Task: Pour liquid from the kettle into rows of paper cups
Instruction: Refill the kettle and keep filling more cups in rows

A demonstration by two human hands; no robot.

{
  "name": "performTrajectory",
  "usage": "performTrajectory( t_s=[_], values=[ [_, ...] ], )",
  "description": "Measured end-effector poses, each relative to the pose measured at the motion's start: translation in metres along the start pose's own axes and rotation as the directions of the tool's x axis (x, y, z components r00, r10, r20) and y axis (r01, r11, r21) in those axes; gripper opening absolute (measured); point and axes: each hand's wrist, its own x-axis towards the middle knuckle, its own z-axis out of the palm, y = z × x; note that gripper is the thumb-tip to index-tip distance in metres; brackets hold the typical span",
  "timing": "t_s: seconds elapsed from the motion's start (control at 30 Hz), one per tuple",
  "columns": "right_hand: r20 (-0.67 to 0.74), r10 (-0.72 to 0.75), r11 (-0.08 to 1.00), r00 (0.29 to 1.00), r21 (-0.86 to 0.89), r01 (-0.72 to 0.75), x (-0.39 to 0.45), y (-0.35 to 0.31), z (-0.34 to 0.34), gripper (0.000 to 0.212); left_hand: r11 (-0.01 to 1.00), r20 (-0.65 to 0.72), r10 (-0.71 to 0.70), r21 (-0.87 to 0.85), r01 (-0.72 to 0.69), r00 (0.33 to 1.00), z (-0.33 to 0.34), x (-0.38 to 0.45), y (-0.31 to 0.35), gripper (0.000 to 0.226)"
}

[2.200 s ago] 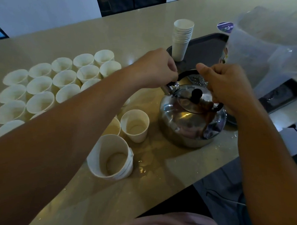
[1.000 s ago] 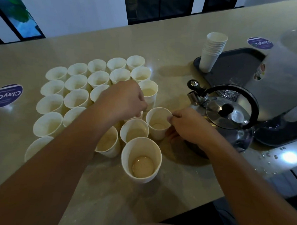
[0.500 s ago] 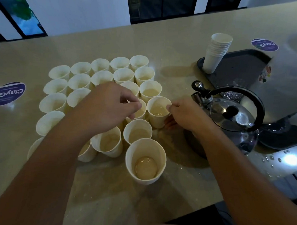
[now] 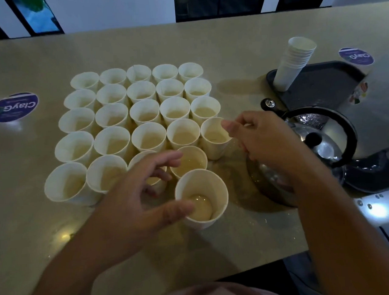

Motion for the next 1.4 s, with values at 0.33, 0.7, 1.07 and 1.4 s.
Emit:
performTrajectory(
  t_s=[0.33, 0.7, 1.07, 1.4],
  values=[
    [0.462, -0.152, 0.979, 0.874, -0.052, 0.198, -0.034, -0.025, -0.003, 0.014, 0.988, 0.018, 0.079, -0.136, -0.075, 0.997, 0.057, -0.007, -0.027, 0.095],
    [0.417, -0.193, 0.947, 0.888, -0.156, 0.279, -0.038, -0.012, -0.007, 0.009, 0.975, -0.148, 0.194, -0.077, -0.207, 0.970, 0.066, -0.009, -0.021, 0.080],
    [-0.001, -0.271, 0.962, 0.962, -0.005, 0.271, -0.037, -0.020, -0.061, 0.004, 0.992, -0.062, 0.127, 0.019, -0.126, 0.990, 0.062, -0.011, -0.024, 0.083],
    [0.129, -0.002, 0.953, 0.992, -0.301, 0.041, -0.022, 0.009, -0.051, 0.005, 0.977, -0.065, 0.201, 0.091, -0.195, 0.977, 0.062, -0.011, -0.026, 0.098]
  ],
)
